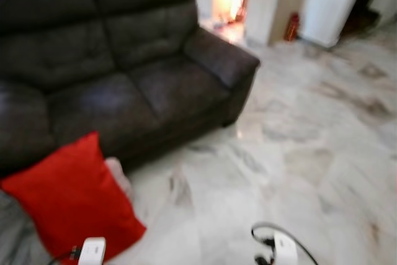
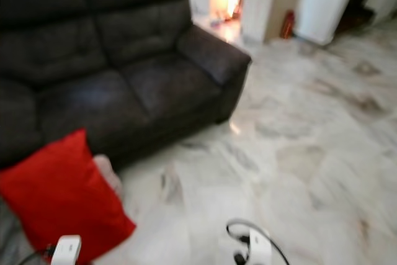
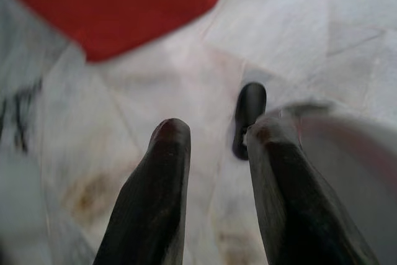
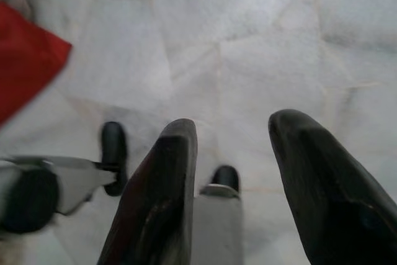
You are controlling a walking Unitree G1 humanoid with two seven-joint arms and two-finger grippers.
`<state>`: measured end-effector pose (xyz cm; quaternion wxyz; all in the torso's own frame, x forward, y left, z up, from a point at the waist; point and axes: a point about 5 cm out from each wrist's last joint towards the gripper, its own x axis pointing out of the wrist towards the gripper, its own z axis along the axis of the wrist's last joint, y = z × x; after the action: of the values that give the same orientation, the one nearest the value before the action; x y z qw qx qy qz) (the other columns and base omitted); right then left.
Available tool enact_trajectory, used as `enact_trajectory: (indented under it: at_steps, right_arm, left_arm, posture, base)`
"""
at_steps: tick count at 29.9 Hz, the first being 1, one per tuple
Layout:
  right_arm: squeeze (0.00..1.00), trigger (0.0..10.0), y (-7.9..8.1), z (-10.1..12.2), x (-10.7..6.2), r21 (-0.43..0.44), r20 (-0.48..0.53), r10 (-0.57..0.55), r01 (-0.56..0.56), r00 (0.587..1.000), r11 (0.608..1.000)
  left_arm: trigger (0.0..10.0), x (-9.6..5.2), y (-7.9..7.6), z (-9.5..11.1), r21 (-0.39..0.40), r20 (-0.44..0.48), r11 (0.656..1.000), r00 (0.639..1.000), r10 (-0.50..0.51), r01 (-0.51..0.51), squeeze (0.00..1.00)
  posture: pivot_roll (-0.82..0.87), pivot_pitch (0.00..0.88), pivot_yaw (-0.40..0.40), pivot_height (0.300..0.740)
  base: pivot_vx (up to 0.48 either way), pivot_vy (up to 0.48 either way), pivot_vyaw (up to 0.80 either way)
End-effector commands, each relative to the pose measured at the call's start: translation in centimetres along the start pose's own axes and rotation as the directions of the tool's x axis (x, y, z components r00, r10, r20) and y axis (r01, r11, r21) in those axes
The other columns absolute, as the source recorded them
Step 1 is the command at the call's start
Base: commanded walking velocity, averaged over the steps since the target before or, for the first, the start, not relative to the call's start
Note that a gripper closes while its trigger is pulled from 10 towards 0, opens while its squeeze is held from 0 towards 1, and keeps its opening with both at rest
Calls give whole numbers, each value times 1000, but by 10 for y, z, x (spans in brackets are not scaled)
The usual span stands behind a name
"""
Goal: Move the pillow to the sofa from floor
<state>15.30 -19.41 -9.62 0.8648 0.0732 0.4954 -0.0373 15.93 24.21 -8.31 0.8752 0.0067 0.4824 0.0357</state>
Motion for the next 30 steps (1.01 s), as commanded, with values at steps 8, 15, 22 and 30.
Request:
enact_trajectory:
  at_steps: [8, 15, 22, 30]
  right_arm:
    - [0, 10000, 7, 5, 2, -8, 9, 19, -19, 1000, 1000]
    - [0, 10000, 6, 6, 2, -12, 8, 20, -20, 1000, 1000]
    - [0, 10000, 5, 5, 2, -15, 8, 21, -21, 1000, 1000]
    - [0, 10000, 5, 5, 1, -12, 6, 22, -22, 1000, 1000]
  left_arm:
    - [10000, -1, 2, -3, -2, -12, 1000, 1000, 14, -14, 0]
    - [10000, 2, -9, -2, -5, -11, 1000, 1000, 6, -6, 0]
    - [10000, 3, -16, 0, -5, -6, 1000, 1000, -2, 2, 0]
    - [10000, 2, -10, -2, -4, -7, 1000, 1000, 3, -3, 0]
  posture:
    - [44, 0, -37, 740]
    - [49, 0, -38, 740]
    - [51, 0, -42, 740]
    - [54, 0, -41, 740]
  base:
    - [0, 0, 800]
    - [0, 0, 800]
    - [0, 0, 800]
    - [0, 0, 800]
